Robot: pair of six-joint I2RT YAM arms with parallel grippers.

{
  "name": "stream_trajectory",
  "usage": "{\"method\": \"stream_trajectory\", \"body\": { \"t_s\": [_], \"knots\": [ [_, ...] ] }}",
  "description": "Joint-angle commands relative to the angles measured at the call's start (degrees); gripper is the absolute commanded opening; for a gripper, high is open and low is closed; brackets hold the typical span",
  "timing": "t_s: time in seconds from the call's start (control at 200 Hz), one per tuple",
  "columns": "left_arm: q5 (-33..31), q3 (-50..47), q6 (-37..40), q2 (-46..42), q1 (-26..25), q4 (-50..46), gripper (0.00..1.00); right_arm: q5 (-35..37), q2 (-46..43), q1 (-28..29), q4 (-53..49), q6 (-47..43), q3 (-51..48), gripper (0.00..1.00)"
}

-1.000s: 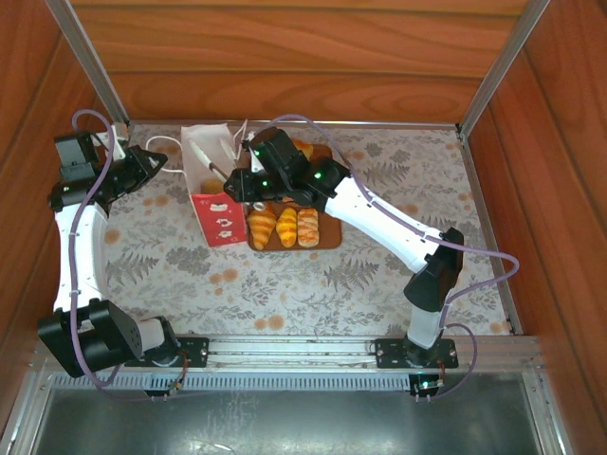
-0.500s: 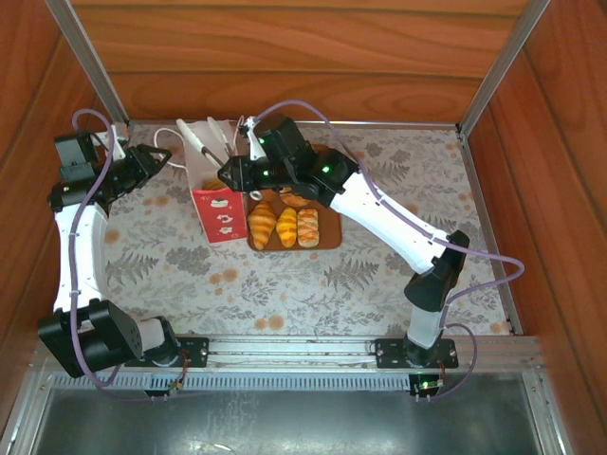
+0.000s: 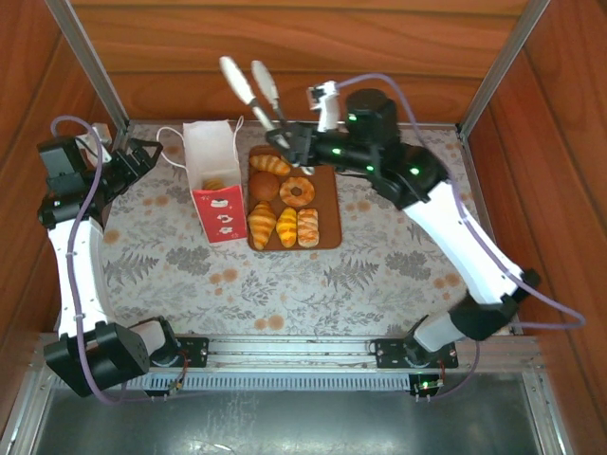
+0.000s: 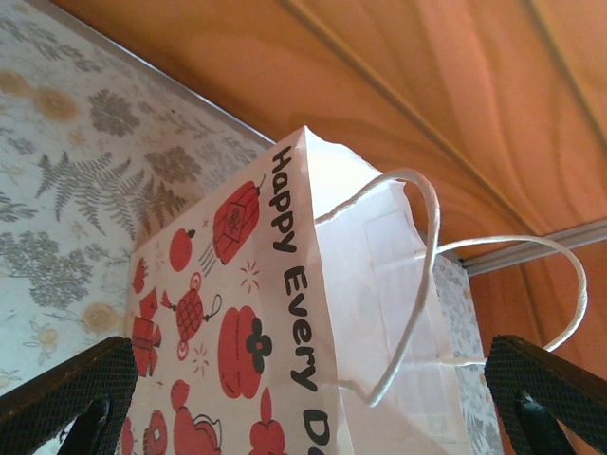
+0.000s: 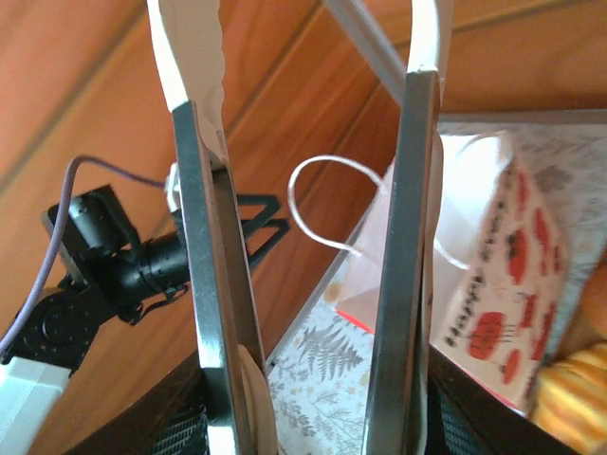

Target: Place the fake bread into the paper bag

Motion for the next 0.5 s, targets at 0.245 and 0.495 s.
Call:
{"method": "stream_trajectory", "body": {
  "t_s": [0.245, 0.495],
  "knots": [
    [-8.8, -8.7, 2.7, -10.6, 1.3, 1.2, 1.00, -1.7, -8.6, -14.3, -15.6, -2.6, -18.8, 0.51],
    [-14.8, -15.2, 3.7, -19.1, 1.3, 4.4, 1.00, -3.2, -4.0, -17.9, -20.7, -6.5, -25.3, 0.51]
  ]
}}
